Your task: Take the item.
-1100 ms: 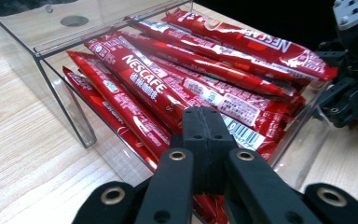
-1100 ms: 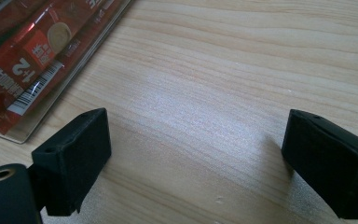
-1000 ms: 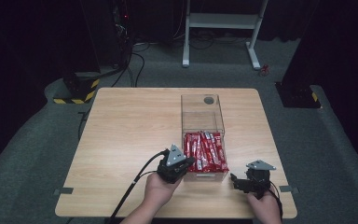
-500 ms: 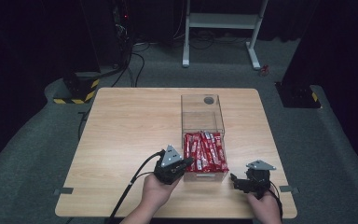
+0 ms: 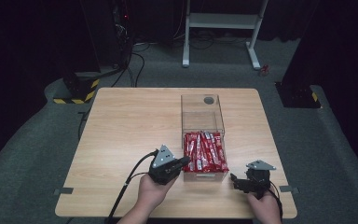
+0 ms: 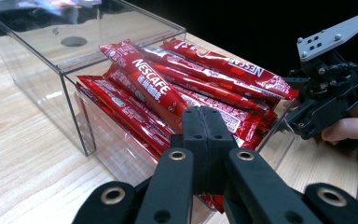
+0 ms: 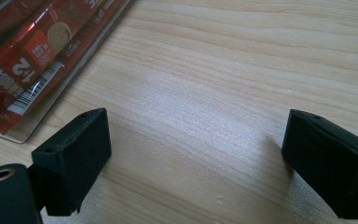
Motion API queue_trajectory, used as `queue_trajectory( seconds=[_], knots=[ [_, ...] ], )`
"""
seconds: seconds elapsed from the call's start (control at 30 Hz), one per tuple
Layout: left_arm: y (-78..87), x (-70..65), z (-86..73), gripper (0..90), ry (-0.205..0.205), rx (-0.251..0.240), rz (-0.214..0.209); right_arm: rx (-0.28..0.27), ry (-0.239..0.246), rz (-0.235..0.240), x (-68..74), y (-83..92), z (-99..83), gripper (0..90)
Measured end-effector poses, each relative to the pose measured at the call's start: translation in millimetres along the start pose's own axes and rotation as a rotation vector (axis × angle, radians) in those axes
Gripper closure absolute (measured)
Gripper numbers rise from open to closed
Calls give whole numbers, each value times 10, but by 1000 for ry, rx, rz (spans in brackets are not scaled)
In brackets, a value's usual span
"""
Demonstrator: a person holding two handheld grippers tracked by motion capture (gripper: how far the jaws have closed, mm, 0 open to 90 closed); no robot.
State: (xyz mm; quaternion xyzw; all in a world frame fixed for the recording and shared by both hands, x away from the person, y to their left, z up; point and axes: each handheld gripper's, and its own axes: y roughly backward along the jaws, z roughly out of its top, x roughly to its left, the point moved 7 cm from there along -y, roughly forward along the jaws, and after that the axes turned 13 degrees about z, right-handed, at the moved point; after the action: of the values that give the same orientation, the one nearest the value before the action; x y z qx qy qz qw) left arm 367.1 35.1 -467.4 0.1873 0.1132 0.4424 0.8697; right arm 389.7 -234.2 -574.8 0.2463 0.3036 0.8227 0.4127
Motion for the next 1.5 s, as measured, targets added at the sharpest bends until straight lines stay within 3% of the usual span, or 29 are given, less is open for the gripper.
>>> queue_trajectory(
  seconds=[0.53,0.93,1.5],
  knots=[
    [79,124,59,900,-7,-47,-42,0,7,7,7,-2,1,79],
    [151,256,88,900,8,-70,-41,0,4,9,9,-1,0,79],
    [279,546,83,900,37,-92,14,0,7,8,7,-2,0,79]
  ],
)
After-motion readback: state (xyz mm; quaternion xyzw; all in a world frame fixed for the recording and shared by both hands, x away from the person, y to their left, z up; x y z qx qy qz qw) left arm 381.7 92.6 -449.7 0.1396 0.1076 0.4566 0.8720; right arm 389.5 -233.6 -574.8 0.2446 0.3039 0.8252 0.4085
